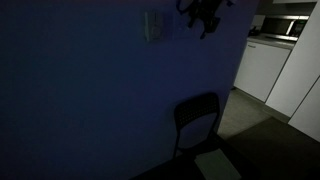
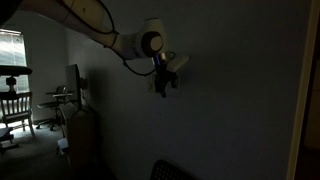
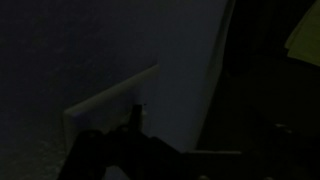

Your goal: Turn off the switch

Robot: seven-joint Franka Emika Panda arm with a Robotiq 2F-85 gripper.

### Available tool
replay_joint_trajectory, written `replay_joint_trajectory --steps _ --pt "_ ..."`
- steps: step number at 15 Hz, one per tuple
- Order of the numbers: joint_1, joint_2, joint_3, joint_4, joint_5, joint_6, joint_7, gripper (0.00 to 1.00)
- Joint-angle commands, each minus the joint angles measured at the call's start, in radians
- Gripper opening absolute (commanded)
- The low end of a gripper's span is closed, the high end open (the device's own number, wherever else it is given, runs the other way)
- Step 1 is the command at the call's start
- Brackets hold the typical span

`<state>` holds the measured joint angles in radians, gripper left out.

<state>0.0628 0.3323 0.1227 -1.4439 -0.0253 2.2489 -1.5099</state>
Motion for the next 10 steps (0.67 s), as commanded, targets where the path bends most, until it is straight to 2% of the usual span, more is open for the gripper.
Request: replay_joint_trajectory --steps 1,6,10 --pt "-0.026 0.059 0.004 0.025 0.028 -0.037 -0.013 1.0" --pt "0.001 -0.018 0.0 -0.009 -0.019 -0.131 0.022 1.0" --pt "0.009 -0.068 0.004 -0.057 -0.036 -0.303 0.018 1.0"
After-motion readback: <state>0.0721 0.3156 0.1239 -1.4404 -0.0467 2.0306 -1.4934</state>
